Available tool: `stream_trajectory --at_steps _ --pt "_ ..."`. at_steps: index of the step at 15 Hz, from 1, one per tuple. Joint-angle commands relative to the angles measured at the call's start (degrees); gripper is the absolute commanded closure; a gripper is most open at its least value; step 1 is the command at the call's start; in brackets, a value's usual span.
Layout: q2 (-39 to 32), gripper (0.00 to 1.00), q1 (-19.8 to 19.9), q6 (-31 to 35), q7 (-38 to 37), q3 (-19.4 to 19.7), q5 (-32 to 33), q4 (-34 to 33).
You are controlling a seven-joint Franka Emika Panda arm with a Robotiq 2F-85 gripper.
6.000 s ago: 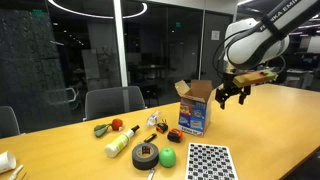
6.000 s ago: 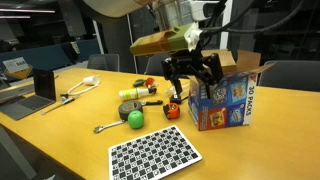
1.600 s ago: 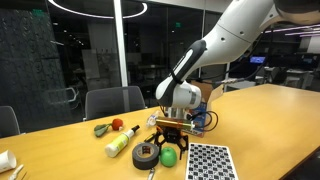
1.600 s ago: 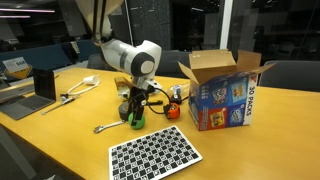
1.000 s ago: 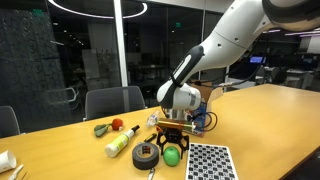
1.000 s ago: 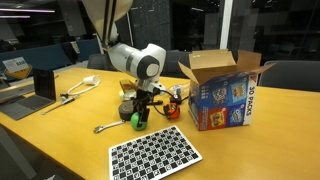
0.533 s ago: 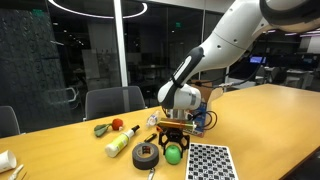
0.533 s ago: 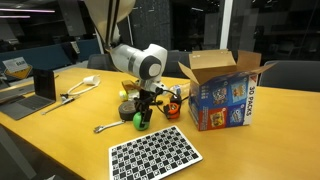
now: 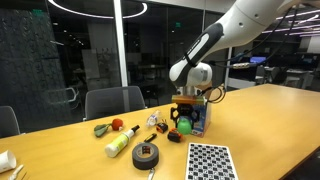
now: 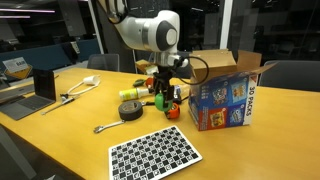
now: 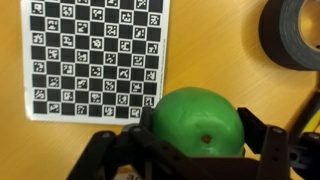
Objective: Put the green plushy in the box
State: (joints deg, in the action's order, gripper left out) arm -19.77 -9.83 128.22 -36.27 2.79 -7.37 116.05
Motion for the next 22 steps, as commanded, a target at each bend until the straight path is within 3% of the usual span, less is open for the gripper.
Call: stream_trajectory --at_steps 1,7,12,17,22 --pt "8.5 0.4 0.1 -7.3 -3.8 0.0 4.4 -1.7" --pt "16.7 0.4 0.8 -19.3 -4.9 -3.8 6.7 -11.0" --pt "19.8 0.4 2.8 -25.0 -4.4 -4.3 16.3 -17.3" --pt "18.9 0.4 6.9 -18.8 -3.8 -2.8 25.5 -15.6" --pt "13.9 0.4 10.2 -2.9 -4.3 -0.3 28.5 -11.5"
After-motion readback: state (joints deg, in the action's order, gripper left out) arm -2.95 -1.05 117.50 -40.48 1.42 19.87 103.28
